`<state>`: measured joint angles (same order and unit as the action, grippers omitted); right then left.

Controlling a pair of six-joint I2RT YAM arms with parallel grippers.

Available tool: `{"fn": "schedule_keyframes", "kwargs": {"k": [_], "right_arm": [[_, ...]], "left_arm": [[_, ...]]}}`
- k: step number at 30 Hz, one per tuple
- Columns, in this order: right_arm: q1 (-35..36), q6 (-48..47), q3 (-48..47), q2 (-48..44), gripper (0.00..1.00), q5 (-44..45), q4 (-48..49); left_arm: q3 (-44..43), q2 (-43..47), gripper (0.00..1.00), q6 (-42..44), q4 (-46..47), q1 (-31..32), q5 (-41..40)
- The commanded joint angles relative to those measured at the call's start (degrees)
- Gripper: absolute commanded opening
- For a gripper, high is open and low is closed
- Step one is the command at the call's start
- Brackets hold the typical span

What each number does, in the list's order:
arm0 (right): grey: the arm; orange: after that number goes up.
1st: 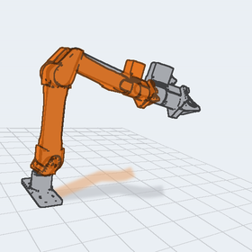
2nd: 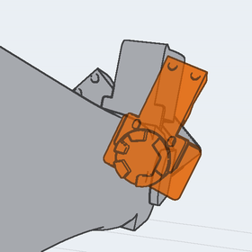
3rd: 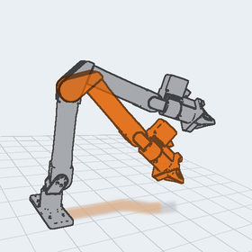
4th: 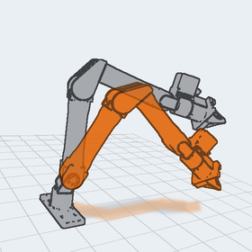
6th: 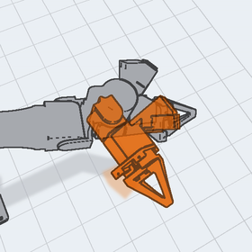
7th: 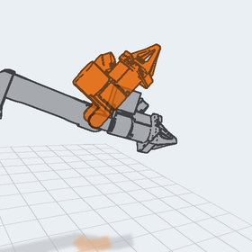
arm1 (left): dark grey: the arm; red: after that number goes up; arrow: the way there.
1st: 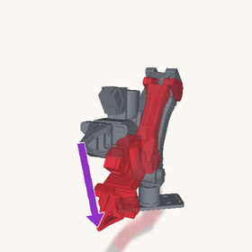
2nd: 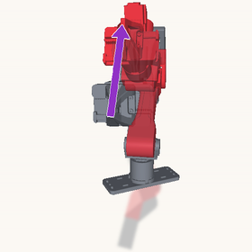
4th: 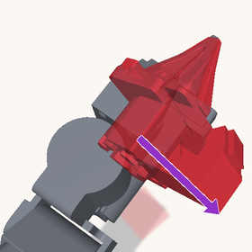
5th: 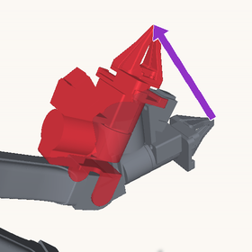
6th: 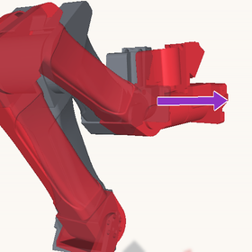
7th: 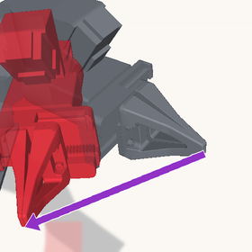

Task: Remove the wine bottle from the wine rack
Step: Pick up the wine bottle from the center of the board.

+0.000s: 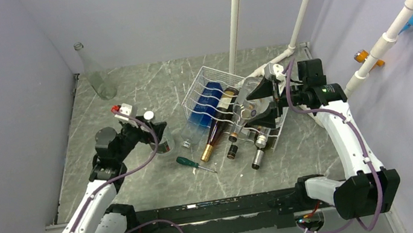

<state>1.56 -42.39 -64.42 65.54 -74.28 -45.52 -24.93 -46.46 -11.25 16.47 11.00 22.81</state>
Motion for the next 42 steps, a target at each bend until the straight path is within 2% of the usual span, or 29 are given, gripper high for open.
{"fn": "schedule_keyframes", "kwargs": {"k": [1,10,18,24,30,33,34,35,37,38,42], "right_arm": [[-0.6,-1.0,0.2,-1.4,1.0,-2.8,1.9],[-0.9,-0.5,0.8,-1.2,1.0,-3.0,2.6],[-0.9,-0.2,1.1,-1.3,1.0,-3.0,3.1],[-0.9,-0.4,1.3,-1.4,1.0,-3.1,3.1],[-0.9,-0.5,1.3,-1.3,1.0,-3.1,3.0],[-0.9,-0.7,1.4,-1.2,1.0,-3.1,2.9],[-0.9,-0.8,1.4,-1.3,1.0,-3.1,2.8],[-0.9,-0.9,1.4,-1.2,1.0,-3.1,2.8],[-0.9,-1.1,1.4,-1.2,1.0,-3.0,2.6],[-0.9,-1.2,1.4,-1.2,1.0,-3.0,2.5],[-0.9,-1.7,1.3,-1.1,1.0,-3.0,2.1]], "left_arm": [[-1.4,-2.1,0.89,2.3,3.2,3.3,-7.0],[-0.2,-1.4,0.71,3.4,4.2,4.3,-12.3],[-0.1,-0.8,0.57,4.0,5.2,4.8,-12.1],[-0.6,-1.6,0.54,4.2,5.3,4.9,-11.6],[-1.4,-3.5,0.47,4.1,5.5,5.0,-11.2],[-1.9,-4.6,0.37,3.7,6.2,5.0,-11.2],[-2.0,-4.9,0.31,3.7,6.4,5.0,-11.3],[-2.4,-5.2,0.18,3.6,6.5,5.0,-11.4],[-3.1,-5.6,0.03,3.2,6.3,5.0,-11.5],[-3.7,-5.7,0.0,2.9,6.1,5.0,-11.7],[-5.9,-6.2,0.0,1.6,5.5,4.9,-13.7]]}}
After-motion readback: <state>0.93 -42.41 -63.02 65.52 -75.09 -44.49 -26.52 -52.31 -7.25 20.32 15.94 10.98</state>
